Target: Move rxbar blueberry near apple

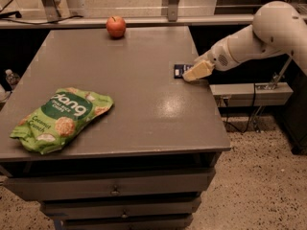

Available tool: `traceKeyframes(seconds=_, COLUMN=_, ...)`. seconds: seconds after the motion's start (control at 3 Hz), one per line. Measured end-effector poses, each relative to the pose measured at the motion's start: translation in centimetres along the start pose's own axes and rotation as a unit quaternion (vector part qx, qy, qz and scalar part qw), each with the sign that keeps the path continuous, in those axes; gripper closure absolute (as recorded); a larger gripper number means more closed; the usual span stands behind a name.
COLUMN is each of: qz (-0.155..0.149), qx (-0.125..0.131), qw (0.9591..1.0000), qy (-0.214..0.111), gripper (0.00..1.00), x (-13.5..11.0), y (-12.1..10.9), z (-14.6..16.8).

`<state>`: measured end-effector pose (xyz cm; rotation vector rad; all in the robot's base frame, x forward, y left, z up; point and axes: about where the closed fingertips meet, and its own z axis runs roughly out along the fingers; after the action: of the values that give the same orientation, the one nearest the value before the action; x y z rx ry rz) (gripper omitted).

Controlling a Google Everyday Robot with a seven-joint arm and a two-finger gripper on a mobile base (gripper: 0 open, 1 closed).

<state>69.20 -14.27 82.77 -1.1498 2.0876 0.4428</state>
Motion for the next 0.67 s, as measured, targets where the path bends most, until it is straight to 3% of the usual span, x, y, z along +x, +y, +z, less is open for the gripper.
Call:
traceKeyframes(seconds=0.33, qz=0.0, qx=0.0, qw=1.0, qy=0.0, gripper=0.88, x=-0.14, y=-0.01, z=-0.13)
traceKeyframes(seconds=0.67, qz=0.0, qx=0.0, qw=1.0, qy=0.0, gripper=1.0, x=-0.18, y=-0.01, z=-0.16)
